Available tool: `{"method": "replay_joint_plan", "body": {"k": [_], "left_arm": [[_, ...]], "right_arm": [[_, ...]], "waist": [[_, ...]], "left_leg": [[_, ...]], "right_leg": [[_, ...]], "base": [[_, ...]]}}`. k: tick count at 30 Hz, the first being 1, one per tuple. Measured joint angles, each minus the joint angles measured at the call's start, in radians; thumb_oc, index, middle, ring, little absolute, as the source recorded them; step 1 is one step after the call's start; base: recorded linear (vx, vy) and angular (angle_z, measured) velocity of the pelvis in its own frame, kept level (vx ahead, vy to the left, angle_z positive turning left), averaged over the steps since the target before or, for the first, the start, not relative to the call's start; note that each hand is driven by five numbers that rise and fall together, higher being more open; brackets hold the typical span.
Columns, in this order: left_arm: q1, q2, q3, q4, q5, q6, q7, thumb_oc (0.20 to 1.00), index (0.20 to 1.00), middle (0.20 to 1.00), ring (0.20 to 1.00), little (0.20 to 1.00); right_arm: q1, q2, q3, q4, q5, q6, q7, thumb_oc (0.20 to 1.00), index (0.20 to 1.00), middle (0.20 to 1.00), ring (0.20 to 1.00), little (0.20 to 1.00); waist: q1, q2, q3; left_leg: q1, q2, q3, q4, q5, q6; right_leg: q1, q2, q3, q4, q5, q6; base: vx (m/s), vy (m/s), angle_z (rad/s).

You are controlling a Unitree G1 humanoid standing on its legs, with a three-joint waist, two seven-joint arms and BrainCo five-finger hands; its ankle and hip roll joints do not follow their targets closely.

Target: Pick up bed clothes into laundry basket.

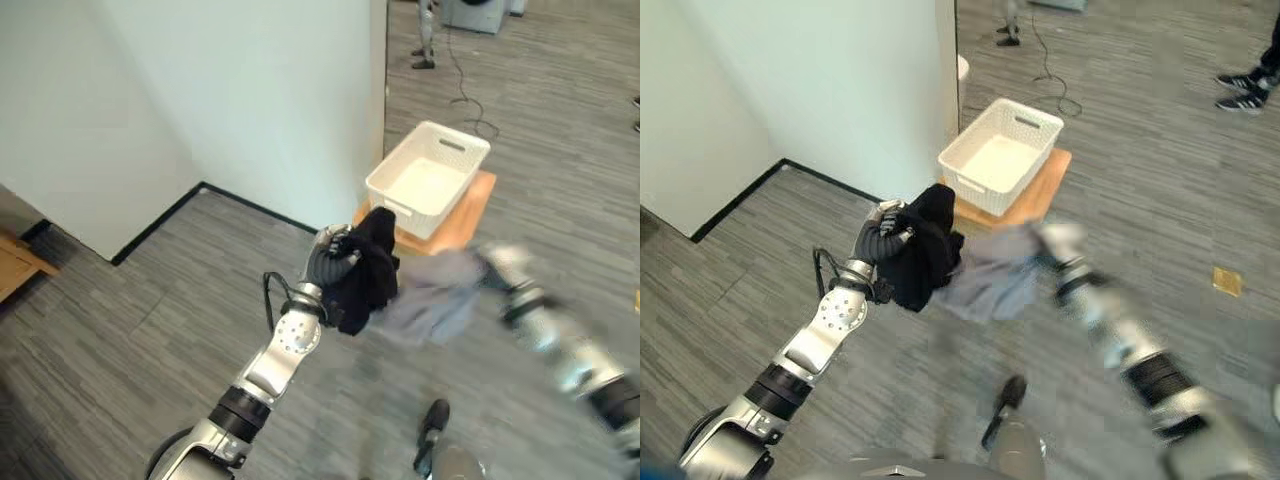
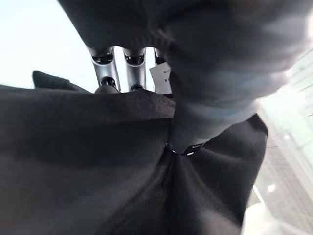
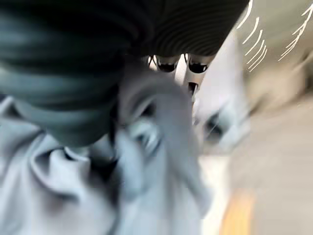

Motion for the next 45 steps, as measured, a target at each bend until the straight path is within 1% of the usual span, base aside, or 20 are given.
{"method": "replay_joint_plan", "body": {"k": [3, 4, 5, 6, 7, 10, 12, 13, 14, 16, 17, 19, 20, 22, 24, 26, 28, 30, 35, 45], "left_arm": [[-0.001, 0.014, -0.010, -0.003, -0.030, -0.010, -0.028, 0.200, 0.200, 0.200, 0.200, 0.200], [0.000, 0.039, -0.003, -0.007, -0.031, -0.016, -0.044, 0.200, 0.200, 0.200, 0.200, 0.200], [0.024, 0.035, 0.011, -0.007, -0.033, -0.019, -0.043, 0.200, 0.200, 0.200, 0.200, 0.200], [0.034, 0.077, 0.007, -0.005, -0.061, -0.013, -0.047, 0.200, 0.200, 0.200, 0.200, 0.200], [0.026, 0.072, -0.003, 0.003, -0.070, -0.014, -0.053, 0.200, 0.200, 0.200, 0.200, 0.200], [0.035, 0.069, -0.049, 0.005, -0.070, -0.015, -0.071, 0.200, 0.200, 0.200, 0.200, 0.200], [0.046, 0.047, -0.072, 0.006, -0.070, -0.014, -0.073, 0.200, 0.200, 0.200, 0.200, 0.200], [0.049, 0.057, -0.076, 0.011, -0.070, -0.013, -0.073, 0.200, 0.200, 0.200, 0.200, 0.200], [0.048, 0.057, -0.075, 0.012, -0.070, -0.013, -0.073, 0.200, 0.200, 0.200, 0.200, 0.200], [0.042, 0.071, -0.050, 0.013, -0.071, -0.009, -0.072, 0.200, 0.200, 0.200, 0.200, 0.200], [0.039, 0.075, -0.048, 0.014, -0.072, -0.009, -0.071, 0.200, 0.200, 0.200, 0.200, 0.200], [0.022, 0.082, -0.053, 0.030, -0.098, -0.006, -0.067, 0.200, 0.200, 0.200, 0.200, 0.200], [-0.001, 0.090, -0.061, 0.052, -0.098, -0.006, -0.059, 0.200, 0.200, 0.200, 0.200, 0.200], [-0.034, 0.099, -0.061, 0.073, -0.098, 0.000, -0.057, 0.200, 0.200, 0.200, 0.200, 0.200], [-0.063, 0.085, -0.050, 0.069, -0.097, -0.003, -0.051, 0.200, 0.200, 0.200, 0.200, 0.200], [-0.069, 0.083, -0.053, 0.069, -0.097, -0.006, -0.048, 0.200, 0.200, 0.200, 0.200, 0.200], [-0.017, 0.089, -0.023, 0.068, -0.098, -0.007, -0.051, 0.200, 0.200, 0.200, 0.200, 0.200], [0.053, 0.092, 0.014, 0.059, -0.106, -0.007, -0.060, 0.200, 0.200, 0.200, 0.200, 0.200], [0.076, 0.055, 0.019, 0.060, -0.107, -0.007, -0.083, 0.200, 0.200, 0.200, 0.200, 0.200], [0.078, 0.051, 0.020, 0.060, -0.146, -0.007, -0.089, 0.200, 0.200, 0.200, 0.200, 0.200]], "right_arm": [[-0.109, -0.076, 0.011, 0.035, 0.069, -0.002, 0.000, 0.200, 0.200, 0.200, 0.200, 0.200], [-0.154, -0.131, 0.074, 0.051, 0.087, -0.023, -0.002, 0.200, 0.200, 0.200, 0.200, 0.200], [-0.182, -0.131, 0.106, 0.065, 0.086, -0.032, 0.016, 0.200, 0.200, 0.200, 0.200, 0.200], [-0.187, -0.133, 0.132, 0.047, 0.086, -0.028, 0.026, 0.200, 0.200, 0.200, 0.200, 0.200], [-0.189, -0.137, 0.134, 0.052, 0.086, -0.032, 0.026, 0.200, 0.200, 0.200, 0.200, 0.200], [-0.184, -0.150, 0.143, 0.098, 0.086, -0.034, 0.034, 0.200, 0.200, 0.200, 0.200, 0.200], [-0.186, -0.192, 0.162, 0.113, 0.086, -0.025, 0.042, 0.200, 0.200, 0.200, 0.200, 0.200], [-0.189, -0.187, 0.177, 0.116, 0.086, -0.025, 0.041, 0.200, 0.200, 0.200, 0.200, 0.200], [-0.189, -0.187, 0.179, 0.116, 0.086, -0.025, 0.041, 0.200, 0.200, 0.200, 0.200, 0.200], [-0.205, -0.180, 0.191, 0.118, 0.083, -0.033, 0.042, 0.200, 0.200, 0.200, 0.200, 0.200], [-0.204, -0.178, 0.191, 0.119, 0.082, -0.033, 0.042, 0.200, 0.200, 0.200, 0.200, 0.200], [-0.182, -0.176, 0.190, 0.102, 0.080, -0.027, 0.044, 0.200, 0.200, 0.200, 0.200, 0.200], [-0.183, -0.171, 0.182, 0.097, 0.079, -0.029, 0.044, 0.200, 0.200, 0.200, 0.200, 0.200], [-0.183, -0.170, 0.153, 0.076, 0.079, -0.031, 0.043, 0.200, 0.200, 0.200, 0.200, 0.200], [-0.184, -0.209, 0.083, 0.028, 0.085, -0.031, 0.025, 0.200, 0.200, 0.200, 0.200, 0.200], [-0.170, -0.235, 0.034, 0.018, 0.087, -0.033, 0.012, 0.200, 0.200, 0.200, 0.200, 0.200], [-0.161, -0.211, 0.000, 0.003, 0.110, -0.034, 0.012, 0.200, 0.200, 0.200, 0.200, 0.200], [-0.158, -0.206, -0.001, -0.016, 0.117, -0.048, 0.012, 0.200, 0.200, 0.200, 0.200, 0.200], [-0.159, -0.222, 0.003, -0.007, 0.126, -0.034, 0.021, 0.200, 0.200, 0.200, 0.200, 0.200], [-0.165, -0.220, 0.017, 0.064, 0.125, -0.026, 0.037, 0.200, 0.200, 0.200, 0.200, 0.200]], "waist": [[0.026, -0.002, -0.003], [0.008, -0.052, 0.013], [0.046, -0.058, 0.018], [0.067, -0.094, 0.019], [0.068, -0.108, 0.032], [0.055, -0.059, 0.033], [0.053, 0.012, 0.008], [0.054, -0.010, 0.002], [0.054, -0.013, 0.002], [0.079, -0.059, -0.003], [0.077, -0.055, -0.003], [0.038, -0.023, 0.021], [0.023, -0.020, 0.038], [-0.012, -0.007, 0.052], [-0.024, -0.010, 0.056], [-0.037, -0.035, 0.062], [0.009, -0.065, 0.056], [0.028, -0.057, 0.044], [0.019, -0.049, 0.039], [0.045, -0.046, 0.032]], "left_leg": [[-0.103, 0.099, -0.013, 0.278, -0.033, -0.056], [-0.219, 0.079, -0.064, 0.442, 0.182, -0.055], [-0.257, 0.077, -0.061, 0.543, 0.291, -0.062], [-0.361, 0.085, -0.035, 0.683, 0.301, -0.088], [-0.475, 0.151, 0.011, 0.514, 0.101, -0.009], [-0.497, 0.175, 0.011, -0.018, 0.178, -0.011], [-0.468, 0.176, 0.066, -0.131, 0.212, 0.005], [-0.440, 0.160, 0.115, -0.130, 0.303, 0.050], [-0.440, 0.157, 0.118, -0.129, 0.302, 0.052], [-0.372, 0.074, 0.142, -0.193, 0.306, 0.127], [-0.345, 0.060, 0.138, -0.226, 0.299, 0.135], [-0.254, 0.055, 0.075, -0.293, 0.304, 0.180], [-0.228, 0.054, 0.056, -0.301, 0.300, 0.183], [-0.195, 0.055, 0.028, -0.318, 0.294, 0.173], [-0.184, 0.029, -0.019, -0.325, 0.281, 0.161], [-0.167, 0.009, -0.070, -0.325, 0.263, 0.146], [-0.113, 0.001, -0.050, -0.324, 0.226, 0.117], [-0.094, 0.047, -0.045, -0.324, 0.198, 0.083], [-0.100, 0.097, -0.048, -0.324, 0.202, 0.066], [-0.120, 0.087, -0.086, -0.324, 0.197, 0.054]], "right_leg": [[0.064, 0.055, 0.047, -0.001, -0.035, -0.027], [0.054, 0.054, 0.046, 0.106, -0.172, -0.065], [0.031, 0.055, -0.022, 0.170, -0.193, -0.064], [0.101, 0.031, -0.005, 0.110, -0.235, -0.051], [0.169, 0.032, 0.006, 0.042, -0.228, 0.022], [0.271, 0.032, -0.011, -0.007, -0.258, 0.117], [0.330, 0.053, -0.006, -0.008, -0.296, 0.186], [0.365, 0.019, 0.011, -0.003, -0.319, 0.227], [0.365, 0.017, 0.011, -0.003, -0.319, 0.228], [0.350, -0.066, -0.013, 0.068, -0.324, 0.231], [0.334, -0.077, -0.014, 0.134, -0.317, 0.237], [0.160, -0.114, 0.061, 0.580, -0.361, 0.314], [0.087, -0.112, 0.112, 0.729, -0.363, 0.316], [0.003, -0.080, 0.170, 0.753, -0.399, 0.286], [-0.037, -0.061, 0.248, 0.411, -0.400, 0.237], [-0.003, -0.049, 0.275, 0.146, -0.274, 0.216], [0.051, -0.071, 0.241, 0.079, -0.113, 0.197], [0.114, -0.019, 0.234, -0.005, -0.089, 0.181], [0.124, 0.027, 0.181, -0.005, -0.095, 0.172], [0.147, 0.016, 0.120, -0.005, -0.128, 0.159]], "base": [[0.18, -0.262, -0.49], [0.30, -0.283, -0.88], [0.35, -0.080, -1.07], [0.39, -0.001, -1.25], [0.45, 0.061, -0.72], [0.36, 0.036, -0.20], [0.27, 0.012, -0.02], [0.31, 0.028, -0.05], [0.28, 0.049, -0.15], [0.20, 0.067, -0.08], [0.12, 0.090, 0.35], [0.11, -0.007, 0.60], [0.15, -0.170, 0.61], [0.14, -0.171, 0.59], [0.15, -0.129, 0.82], [0.18, -0.174, 0.98], [0.10, -0.121, 0.06], [0.07, -0.097, -0.26], [0.00, -0.071, 0.17], [-0.01, -0.035, 0.24]]}}
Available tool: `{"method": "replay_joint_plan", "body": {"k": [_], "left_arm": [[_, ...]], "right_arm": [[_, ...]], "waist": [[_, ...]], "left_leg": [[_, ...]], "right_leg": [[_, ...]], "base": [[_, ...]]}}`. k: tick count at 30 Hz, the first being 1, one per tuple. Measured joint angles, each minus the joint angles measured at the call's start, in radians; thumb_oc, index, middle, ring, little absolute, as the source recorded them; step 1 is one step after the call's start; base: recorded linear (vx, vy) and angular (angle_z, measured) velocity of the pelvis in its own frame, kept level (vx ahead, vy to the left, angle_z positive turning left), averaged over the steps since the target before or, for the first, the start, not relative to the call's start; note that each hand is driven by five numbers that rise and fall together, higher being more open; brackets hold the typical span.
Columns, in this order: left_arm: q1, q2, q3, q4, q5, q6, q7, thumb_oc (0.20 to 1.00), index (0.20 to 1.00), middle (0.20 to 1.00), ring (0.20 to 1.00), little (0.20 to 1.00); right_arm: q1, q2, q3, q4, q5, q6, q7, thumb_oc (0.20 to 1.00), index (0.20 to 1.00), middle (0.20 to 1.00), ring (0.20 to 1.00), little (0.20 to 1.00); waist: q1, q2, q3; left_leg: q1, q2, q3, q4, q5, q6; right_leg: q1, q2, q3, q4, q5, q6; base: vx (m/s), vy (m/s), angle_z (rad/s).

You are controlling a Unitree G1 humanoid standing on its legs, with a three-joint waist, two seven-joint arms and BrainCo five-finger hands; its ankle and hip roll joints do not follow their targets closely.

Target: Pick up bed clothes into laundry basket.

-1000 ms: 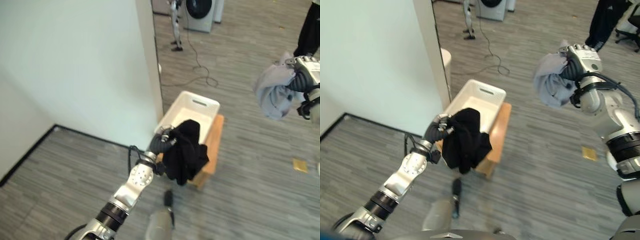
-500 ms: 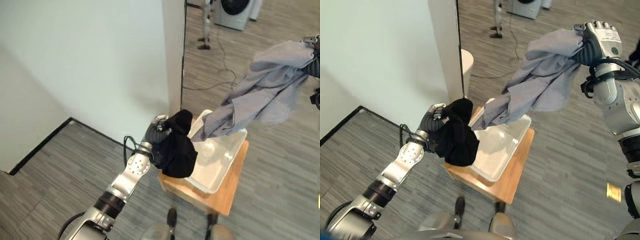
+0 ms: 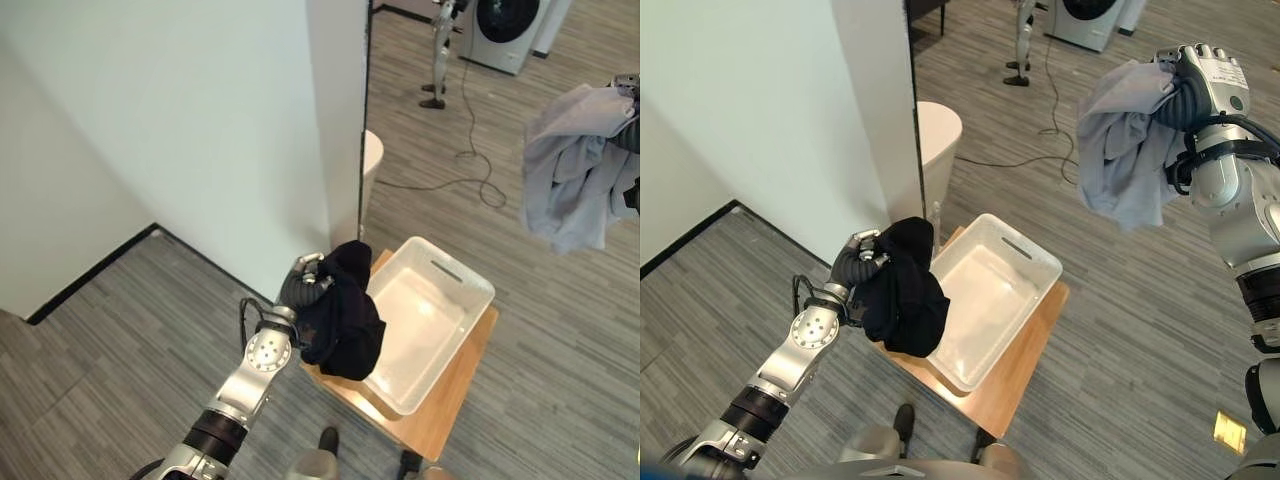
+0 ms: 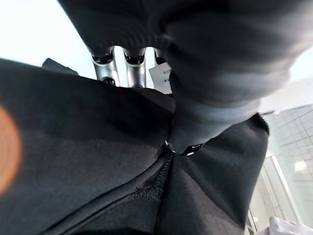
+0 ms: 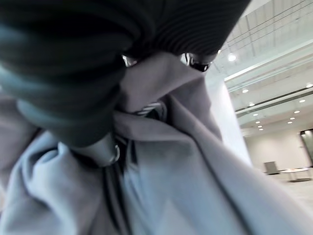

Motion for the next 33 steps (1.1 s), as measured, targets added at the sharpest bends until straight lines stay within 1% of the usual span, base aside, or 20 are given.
{"method": "replay_joint_plan", "body": {"k": [1, 4, 7, 11, 15, 19, 21, 24, 26, 28, 29, 30, 31, 32, 33], "left_arm": [[0.001, 0.004, 0.002, 0.000, -0.001, 0.000, 0.000, 0.200, 0.200, 0.200, 0.200, 0.200], [0.007, 0.005, 0.003, -0.001, -0.001, 0.000, 0.000, 0.200, 0.200, 0.200, 0.200, 0.200], [0.010, 0.001, 0.001, -0.001, -0.001, 0.000, -0.001, 0.200, 0.200, 0.200, 0.200, 0.200], [0.017, 0.002, 0.002, -0.010, 0.000, 0.000, -0.002, 0.200, 0.200, 0.200, 0.200, 0.200], [0.018, 0.003, 0.002, -0.010, 0.000, 0.001, -0.002, 0.200, 0.200, 0.200, 0.200, 0.200], [0.018, 0.002, 0.001, -0.010, 0.000, 0.001, -0.002, 0.200, 0.200, 0.200, 0.200, 0.200], [0.018, -0.001, -0.002, -0.010, 0.000, 0.001, -0.001, 0.200, 0.200, 0.200, 0.200, 0.200], [0.009, -0.007, -0.021, -0.010, 0.000, 0.001, -0.002, 0.200, 0.200, 0.200, 0.200, 0.200], [0.006, -0.007, -0.041, -0.008, -0.001, 0.002, -0.001, 0.200, 0.200, 0.200, 0.200, 0.200], [-0.008, -0.023, -0.061, -0.008, -0.001, 0.001, -0.002, 0.200, 0.200, 0.200, 0.200, 0.200], [-0.008, -0.027, -0.062, -0.008, -0.002, 0.001, -0.002, 0.200, 0.200, 0.200, 0.200, 0.200], [-0.007, -0.029, -0.067, -0.007, -0.005, 0.002, -0.001, 0.200, 0.200, 0.200, 0.200, 0.200], [-0.007, -0.029, -0.072, -0.007, -0.020, 0.002, -0.002, 0.200, 0.200, 0.200, 0.200, 0.200], [-0.008, -0.030, -0.076, -0.006, -0.031, 0.002, -0.002, 0.200, 0.200, 0.200, 0.200, 0.200], [-0.008, -0.030, -0.078, -0.006, -0.040, 0.002, -0.003, 0.200, 0.200, 0.200, 0.200, 0.200]], "right_arm": [[0.005, 0.008, 0.006, 0.003, 0.000, 0.001, 0.005, 0.200, 0.200, 0.200, 0.200, 0.200], [0.015, 0.019, 0.022, -0.051, -0.002, 0.011, 0.020, 0.200, 0.200, 0.200, 0.200, 0.200], [0.094, 0.033, 0.010, -0.124, -0.049, -0.008, 0.028, 0.200, 0.200, 0.200, 0.200, 0.200], [0.202, 0.070, -0.015, -0.122, -0.097, 0.000, 0.042, 0.200, 0.200, 0.200, 0.200, 0.200], [0.213, 0.108, -0.013, -0.097, -0.099, 0.003, 0.067, 0.200, 0.200, 0.200, 0.200, 0.200], [0.213, 0.182, -0.013, -0.078, -0.099, 0.018, 0.067, 0.200, 0.200, 0.200, 0.200, 0.200], [0.216, 0.243, -0.007, -0.040, -0.103, 0.023, 0.065, 0.200, 0.200, 0.200, 0.200, 0.200], [0.209, 0.265, 0.080, 0.077, -0.141, 0.039, 0.069, 0.200, 0.200, 0.200, 0.200, 0.200], [0.179, 0.327, 0.136, 0.226, -0.167, 0.051, 0.066, 0.200, 0.200, 0.200, 0.200, 0.200], [0.147, 0.402, 0.179, 0.368, -0.172, 0.072, 0.069, 0.200, 0.200, 0.200, 0.200, 0.200], [0.145, 0.418, 0.188, 0.392, -0.173, 0.072, 0.068, 0.200, 0.200, 0.200, 0.200, 0.200], [0.146, 0.454, 0.203, 0.420, -0.173, 0.072, 0.070, 0.200, 0.200, 0.200, 0.200, 0.200], [0.143, 0.468, 0.210, 0.434, -0.173, 0.070, 0.069, 0.200, 0.200, 0.200, 0.200, 0.200], [0.140, 0.476, 0.223, 0.446, -0.173, 0.070, 0.069, 0.200, 0.200, 0.200, 0.200, 0.200], [0.137, 0.502, 0.233, 0.475, -0.173, 0.069, 0.068, 0.200, 0.200, 0.200, 0.200, 0.200]], "waist": [[0.007, 0.000, -0.001], [0.008, 0.000, -0.003], [0.019, -0.004, -0.006], [0.026, -0.008, -0.009], [0.029, -0.008, -0.009], [0.033, -0.009, -0.009], [0.035, -0.009, -0.010], [0.048, -0.010, -0.010], [0.080, -0.010, -0.010], [0.091, -0.011, -0.010], [0.095, -0.011, -0.010], [0.109, -0.011, -0.010], [0.118, -0.009, -0.009], [0.115, -0.008, -0.008], [0.134, -0.008, -0.008]], "left_leg": [[-0.005, 0.000, -0.011, 0.000, -0.002, -0.007], [-0.019, 0.002, -0.016, 0.010, 0.000, -0.007], [-0.021, 0.003, -0.020, 0.009, 0.004, -0.002], [-0.037, -0.001, -0.040, 0.015, 0.004, -0.002], [-0.052, -0.002, -0.048, 0.024, 0.008, -0.003], [-0.053, -0.001, -0.049, 0.024, 0.008, -0.004], [-0.057, -0.001, -0.051, 0.023, 0.008, -0.006], [-0.072, -0.002, -0.074, 0.024, 0.011, -0.009], [-0.083, -0.001, -0.081, 0.026, 0.019, -0.012], [-0.103, -0.002, -0.103, 0.026, 0.026, -0.016], [-0.108, -0.002, -0.108, 0.026, 0.028, -0.016], [-0.117, -0.001, -0.111, 0.026, 0.030, -0.017], [-0.123, -0.001, -0.117, 0.028, 0.032, -0.018], [-0.125, -0.002, -0.124, 0.027, 0.032, -0.019], [-0.128, -0.002, -0.130, 0.026, 0.034, -0.020]], "right_leg": [[0.000, 0.000, -0.009, 0.000, 0.000, 0.000], [-0.005, 0.000, -0.021, 0.000, 0.001, -0.002], [-0.003, 0.001, -0.025, 0.000, 0.001, -0.003], [-0.006, -0.003, -0.046, 0.000, -0.002, -0.001], [-0.017, -0.002, -0.054, 0.000, -0.002, -0.001], [-0.017, -0.002, -0.060, 0.000, -0.002, 0.000], [-0.016, -0.002, -0.065, 0.000, -0.003, -0.001], [-0.017, -0.003, -0.085, 0.000, -0.006, -0.001], [-0.024, -0.001, -0.096, 0.000, -0.006, -0.002], [-0.037, -0.001, -0.114, 0.000, -0.007, -0.003], [-0.042, -0.001, -0.121, 0.000, -0.007, -0.003], [-0.049, 0.000, -0.125, 0.000, -0.007, -0.003], [-0.050, 0.001, -0.131, 0.000, -0.007, -0.003], [-0.051, 0.000, -0.136, 0.000, -0.007, -0.003], [-0.050, 0.001, -0.147, 0.000, -0.009, -0.003]], "base": [[-0.03, -0.019, 0.20], [-0.02, -0.011, 0.15], [-0.01, -0.010, 0.04], [-0.01, -0.009, 0.14], [0.00, 0.000, 0.08], [0.00, 0.000, 0.00], [-0.01, -0.004, 0.04], [-0.03, 0.002, 0.19], [-0.02, 0.000, 0.14], [-0.01, 0.002, 0.27], [-0.02, -0.005, 0.27], [-0.02, -0.012, 0.12], [-0.03, -0.016, 0.14], [-0.03, -0.011, 0.18], [-0.02, -0.006, 0.17]]}}
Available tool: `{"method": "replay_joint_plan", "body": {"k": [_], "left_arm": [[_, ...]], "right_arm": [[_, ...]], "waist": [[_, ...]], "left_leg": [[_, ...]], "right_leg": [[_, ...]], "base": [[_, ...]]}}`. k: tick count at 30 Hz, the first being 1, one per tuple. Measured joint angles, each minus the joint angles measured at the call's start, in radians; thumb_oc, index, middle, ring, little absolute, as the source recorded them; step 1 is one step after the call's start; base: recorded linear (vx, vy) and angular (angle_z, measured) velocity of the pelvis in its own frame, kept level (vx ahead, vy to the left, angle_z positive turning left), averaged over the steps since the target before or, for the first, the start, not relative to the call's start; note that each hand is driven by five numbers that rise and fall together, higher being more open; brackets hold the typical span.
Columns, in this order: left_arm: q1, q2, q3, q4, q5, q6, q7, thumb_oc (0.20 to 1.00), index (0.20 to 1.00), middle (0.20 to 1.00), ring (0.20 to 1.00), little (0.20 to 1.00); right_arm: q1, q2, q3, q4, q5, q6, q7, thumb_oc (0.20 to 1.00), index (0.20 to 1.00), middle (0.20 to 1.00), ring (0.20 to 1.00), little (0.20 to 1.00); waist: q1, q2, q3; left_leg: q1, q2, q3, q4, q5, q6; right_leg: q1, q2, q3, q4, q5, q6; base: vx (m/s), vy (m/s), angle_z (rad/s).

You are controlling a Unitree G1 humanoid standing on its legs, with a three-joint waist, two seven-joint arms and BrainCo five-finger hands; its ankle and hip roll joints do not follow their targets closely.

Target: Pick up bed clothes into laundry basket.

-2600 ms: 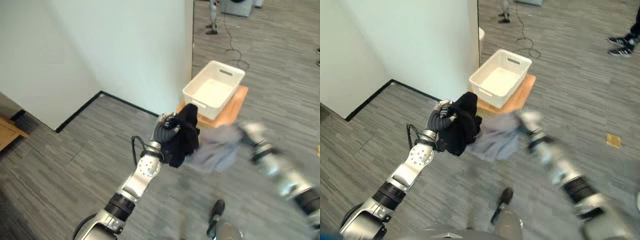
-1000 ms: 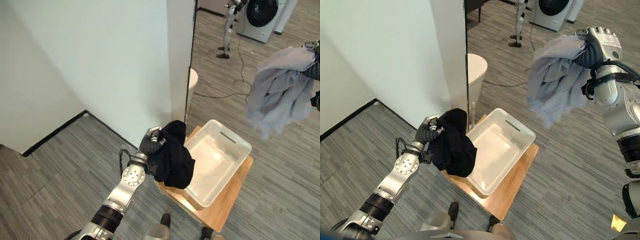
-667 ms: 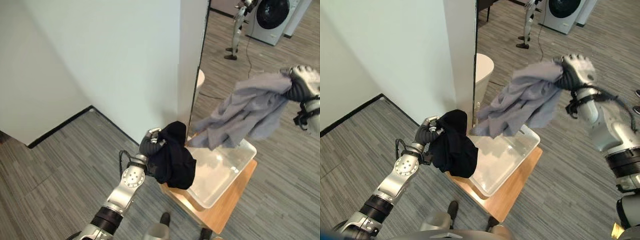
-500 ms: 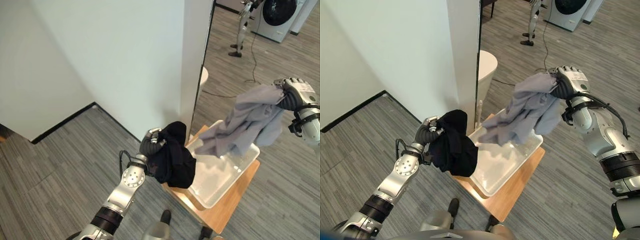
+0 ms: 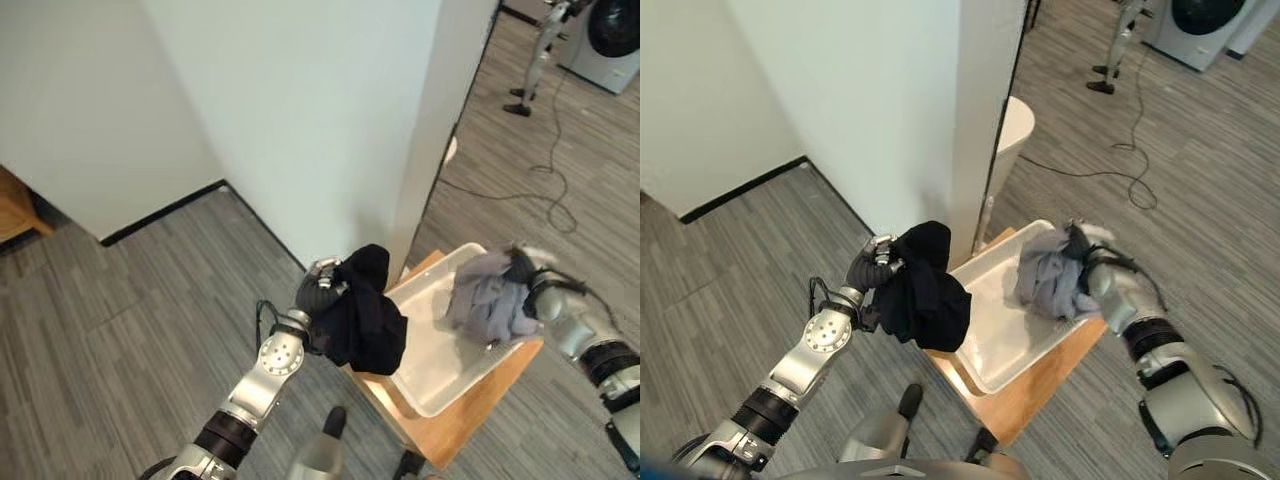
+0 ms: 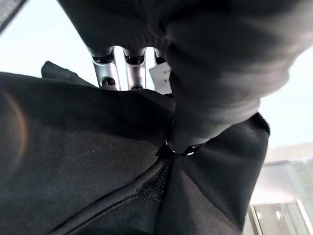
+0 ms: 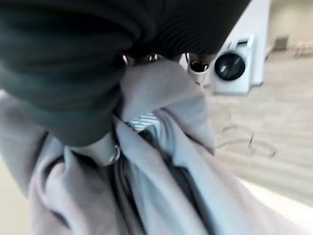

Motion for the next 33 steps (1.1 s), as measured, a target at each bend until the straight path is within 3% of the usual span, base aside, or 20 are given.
{"method": "replay_joint_plan", "body": {"k": [1, 2, 3, 7, 13, 14, 19, 20, 21, 26, 33], "left_arm": [[0.000, -0.002, 0.000, 0.000, 0.000, 0.000, 0.000, 0.200, 0.200, 0.200, 0.200, 0.200], [-0.001, -0.003, -0.003, 0.000, 0.000, 0.000, -0.001, 0.200, 0.200, 0.200, 0.200, 0.200], [-0.001, -0.004, -0.003, 0.000, 0.000, 0.000, -0.004, 0.200, 0.200, 0.200, 0.200, 0.200], [-0.004, -0.003, -0.004, 0.007, 0.000, 0.000, -0.019, 0.200, 0.200, 0.200, 0.200, 0.200], [-0.041, 0.003, 0.010, 0.001, 0.002, 0.000, -0.016, 0.200, 0.200, 0.200, 0.200, 0.200], [-0.037, 0.016, 0.028, -0.021, 0.003, 0.001, -0.011, 0.200, 0.200, 0.200, 0.200, 0.200], [-0.039, 0.060, 0.052, -0.130, 0.011, -0.002, 0.001, 0.200, 0.200, 0.200, 0.200, 0.200], [-0.042, 0.067, 0.054, -0.141, 0.013, -0.003, 0.007, 0.200, 0.200, 0.200, 0.200, 0.200], [-0.057, 0.084, 0.038, -0.165, 0.020, -0.002, 0.007, 0.200, 0.200, 0.200, 0.200, 0.200], [-0.105, 0.103, 0.018, -0.242, 0.020, -0.003, -0.014, 0.200, 0.200, 0.200, 0.200, 0.200], [-0.179, 0.112, 0.016, -0.356, 0.020, -0.024, -0.036, 0.200, 0.200, 0.200, 0.200, 0.200]], "right_arm": [[0.000, 0.012, 0.006, 0.015, 0.000, 0.001, 0.000, 0.200, 0.200, 0.200, 0.200, 0.200], [-0.002, 0.033, 0.011, 0.043, -0.001, -0.001, -0.002, 0.489, 0.489, 0.489, 0.489, 0.489], [-0.004, 0.046, 0.020, 0.064, -0.001, -0.001, -0.002, 1.000, 1.000, 1.000, 1.000, 1.000], [-0.007, 0.068, 0.073, 0.041, -0.011, 0.003, 0.020, 1.000, 1.000, 1.000, 1.000, 1.000], [-0.021, -0.054, 0.014, -0.168, -0.032, -0.006, 0.026, 1.000, 1.000, 1.000, 1.000, 1.000], [0.010, -0.084, -0.076, -0.222, -0.018, -0.018, 0.021, 1.000, 1.000, 1.000, 1.000, 1.000], [0.116, -0.091, -0.288, -0.194, 0.112, -0.027, -0.016, 1.000, 1.000, 1.000, 1.000, 1.000], [0.134, -0.092, -0.297, -0.173, 0.138, -0.026, -0.024, 1.000, 1.000, 1.000, 1.000, 1.000], [0.200, -0.038, -0.380, -0.074, 0.205, -0.044, -0.036, 1.000, 1.000, 1.000, 1.000, 1.000], [0.392, 0.076, -0.404, 0.249, 0.333, -0.035, -0.033, 1.000, 1.000, 1.000, 1.000, 1.000], [0.576, 0.123, -0.470, 0.350, 0.372, -0.018, 0.017, 1.000, 1.000, 1.000, 1.000, 1.000]], "waist": [[0.004, 0.000, 0.000], [0.006, 0.001, 0.001], [0.006, 0.001, 0.001], [0.008, 0.001, 0.002], [-0.007, 0.006, 0.004], [-0.008, 0.012, 0.008], [-0.028, 0.022, 0.013], [-0.030, 0.025, 0.014], [-0.040, 0.032, 0.014], [-0.069, 0.074, 0.008], [-0.150, 0.136, -0.017]], "left_leg": [[0.000, 0.000, -0.002, 0.000, 0.000, 0.000], [-0.004, -0.001, -0.011, 0.001, 0.000, -0.001], [-0.008, -0.002, -0.017, 0.002, 0.000, -0.001], [-0.014, -0.004, -0.023, 0.004, -0.001, -0.002], [-0.008, -0.003, -0.018, 0.001, -0.001, -0.002], [-0.003, -0.003, -0.015, -0.003, 0.000, -0.001], [0.027, -0.005, -0.004, -0.013, 0.000, -0.001], [0.030, -0.005, 0.000, -0.014, 0.000, -0.001], [0.047, -0.005, 0.006, -0.021, 0.000, -0.001], [0.058, -0.008, 0.032, -0.026, -0.001, -0.001], [0.074, -0.004, 0.068, -0.027, -0.003, -0.003]], "right_leg": [[0.001, 0.000, -0.003, 0.000, -0.001, 0.000], [0.001, -0.001, -0.011, 0.000, -0.004, 0.000], [0.001, -0.001, -0.016, 0.000, -0.005, 0.000], [-0.001, -0.001, -0.021, 0.000, -0.008, -0.002], [0.000, -0.002, -0.015, 0.000, -0.009, -0.002], [0.002, -0.003, -0.013, 0.000, -0.009, -0.002], [0.025, -0.007, -0.006, 0.000, -0.013, 0.001], [0.025, -0.007, -0.003, 0.000, -0.013, 0.001], [0.037, -0.009, 0.004, -0.001, -0.015, 0.003], [0.037, -0.014, 0.022, -0.002, -0.016, 0.004], [0.036, -0.013, 0.055, -0.005, -0.016, 0.005]], "base": [[-0.01, 0.002, 0.17], [0.00, 0.004, 0.17], [0.01, 0.013, 0.23], [0.01, 0.008, 0.06], [0.01, 0.007, -0.02], [0.03, 0.012, -0.05], [0.02, 0.018, -0.04], [0.02, 0.027, -0.11], [0.03, 0.024, -0.11], [0.02, 0.021, -0.11], [0.02, 0.010, -0.14]]}}
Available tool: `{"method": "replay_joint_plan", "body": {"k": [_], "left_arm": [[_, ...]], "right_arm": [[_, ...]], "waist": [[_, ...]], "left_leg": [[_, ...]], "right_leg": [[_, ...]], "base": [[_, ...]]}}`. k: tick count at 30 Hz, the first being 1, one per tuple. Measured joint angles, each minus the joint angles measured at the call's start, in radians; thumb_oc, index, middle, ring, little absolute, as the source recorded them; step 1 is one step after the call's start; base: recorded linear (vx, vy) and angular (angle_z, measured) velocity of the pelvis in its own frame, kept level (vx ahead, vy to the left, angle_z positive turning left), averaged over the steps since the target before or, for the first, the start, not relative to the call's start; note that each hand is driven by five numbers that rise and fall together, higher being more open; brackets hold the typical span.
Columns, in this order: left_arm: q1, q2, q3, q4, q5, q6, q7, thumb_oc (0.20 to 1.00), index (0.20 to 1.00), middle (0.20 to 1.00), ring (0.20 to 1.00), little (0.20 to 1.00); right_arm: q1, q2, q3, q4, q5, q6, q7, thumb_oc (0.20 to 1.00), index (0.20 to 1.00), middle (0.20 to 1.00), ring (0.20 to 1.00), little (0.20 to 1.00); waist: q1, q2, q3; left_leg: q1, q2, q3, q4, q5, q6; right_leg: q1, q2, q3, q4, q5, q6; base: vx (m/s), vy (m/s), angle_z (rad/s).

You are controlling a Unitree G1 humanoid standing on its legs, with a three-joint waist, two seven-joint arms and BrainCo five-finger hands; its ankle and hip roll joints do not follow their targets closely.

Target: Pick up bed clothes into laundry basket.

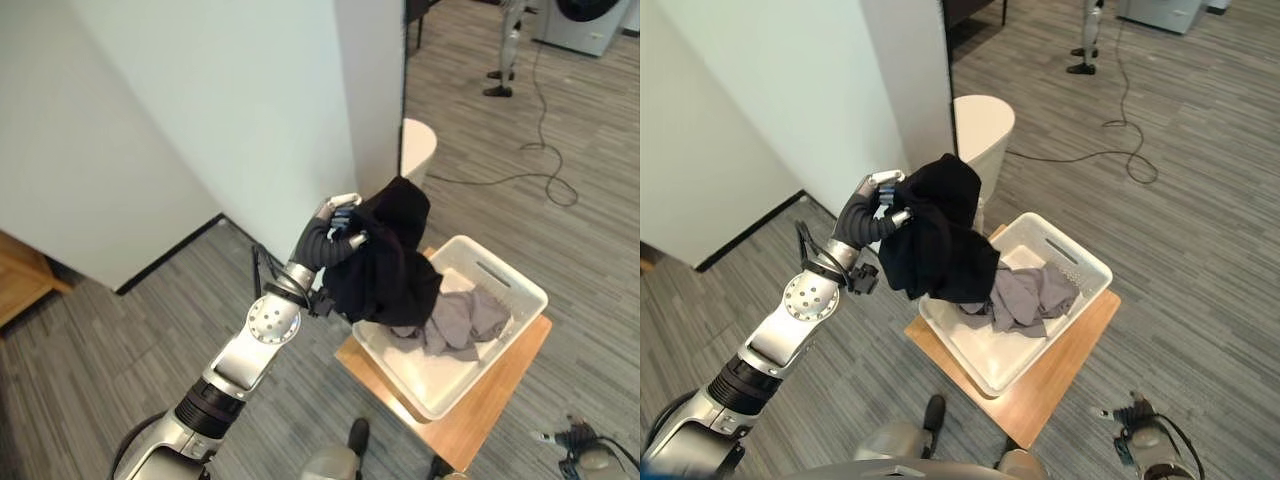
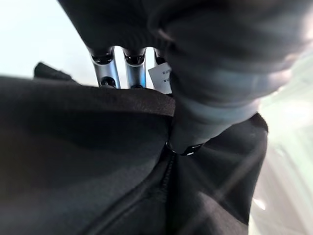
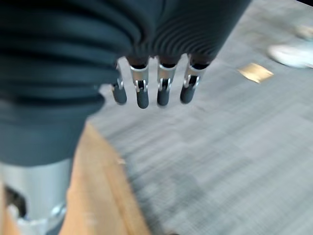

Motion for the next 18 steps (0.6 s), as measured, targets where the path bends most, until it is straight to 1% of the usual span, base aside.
{"method": "replay_joint_plan", "body": {"k": [2, 3, 6, 8, 10, 14, 17, 18], "left_arm": [[-0.008, -0.003, 0.000, -0.028, 0.000, -0.020, -0.001, 0.200, 0.200, 0.200, 0.200, 0.200], [-0.015, -0.008, -0.004, -0.035, 0.000, -0.026, -0.001, 0.200, 0.200, 0.200, 0.200, 0.200], [-0.034, -0.050, -0.025, -0.044, 0.000, -0.038, -0.002, 0.200, 0.200, 0.200, 0.200, 0.200], [-0.040, -0.070, -0.046, -0.037, 0.001, -0.043, -0.001, 0.200, 0.200, 0.200, 0.200, 0.200], [-0.058, -0.082, -0.094, 0.011, 0.002, -0.043, -0.001, 0.200, 0.200, 0.200, 0.200, 0.200], [-0.087, -0.131, -0.174, 0.150, 0.044, -0.028, 0.000, 0.200, 0.200, 0.200, 0.200, 0.200], [-0.095, -0.171, -0.213, 0.276, 0.088, -0.017, 0.005, 0.200, 0.200, 0.200, 0.200, 0.200], [-0.095, -0.182, -0.216, 0.312, 0.109, -0.009, 0.005, 0.200, 0.200, 0.200, 0.200, 0.200]], "right_arm": [[0.021, -0.004, -0.012, 0.000, 0.003, 0.001, 0.005, 1.000, 1.000, 1.000, 1.000, 1.000], [0.027, -0.004, -0.022, -0.001, 0.016, -0.005, 0.006, 1.000, 1.000, 1.000, 1.000, 1.000], [0.054, 0.007, -0.029, 0.004, 0.064, -0.009, 0.007, 1.000, 1.000, 1.000, 1.000, 1.000], [0.052, 0.024, -0.029, 0.005, 0.070, -0.010, 0.007, 1.000, 1.000, 1.000, 1.000, 1.000], [0.038, 0.058, -0.010, 0.004, 0.082, -0.011, 0.008, 1.000, 1.000, 1.000, 1.000, 1.000], [0.017, 0.114, 0.003, -0.002, 0.109, -0.015, 0.007, 1.000, 1.000, 1.000, 1.000, 1.000], [0.011, 0.129, 0.044, -0.002, 0.110, -0.015, 0.006, 1.000, 1.000, 1.000, 1.000, 1.000], [0.012, 0.133, 0.048, -0.002, 0.110, -0.016, 0.006, 1.000, 1.000, 1.000, 1.000, 1.000]], "waist": [[-0.014, 0.007, -0.005], [-0.014, 0.011, -0.007], [-0.022, 0.023, -0.015], [-0.037, 0.024, -0.016], [-0.046, 0.025, -0.017], [-0.080, 0.021, -0.017], [-0.100, 0.018, -0.020], [-0.108, 0.012, -0.018]], "left_leg": [[0.002, 0.002, 0.008, 0.000, -0.001, -0.001], [0.002, 0.003, 0.015, 0.000, -0.001, -0.001], [0.004, 0.005, 0.020, 0.000, -0.002, -0.002], [0.003, 0.006, 0.021, 0.000, -0.002, -0.002], [-0.002, 0.010, 0.044, 0.000, -0.002, -0.002], [-0.018, 0.011, 0.060, 0.000, -0.002, -0.002], [-0.019, 0.012, 0.071, 0.000, -0.001, 0.000], [-0.019, 0.013, 0.075, 0.000, -0.001, 0.000]], "right_leg": [[-0.002, 0.002, 0.008, 0.000, 0.000, 0.000], [-0.004, 0.003, 0.013, 0.000, 0.000, 0.000], [-0.006, 0.004, 0.021, 0.000, -0.001, 0.002], [-0.007, 0.005, 0.022, 0.000, -0.001, 0.002], [-0.026, 0.008, 0.047, 0.000, 0.007, -0.004], [-0.050, 0.010, 0.065, 0.003, 0.014, -0.005], [-0.054, 0.011, 0.072, 0.003, 0.022, -0.010], [-0.057, 0.012, 0.075, 0.003, 0.022, -0.011]], "base": [[0.00, 0.009, -0.10], [0.00, 0.002, -0.13], [0.00, 0.001, -0.07], [0.00, -0.003, -0.08], [-0.01, -0.005, -0.28], [0.00, -0.016, -0.14], [0.00, -0.012, -0.11], [0.00, -0.020, -0.04]]}}
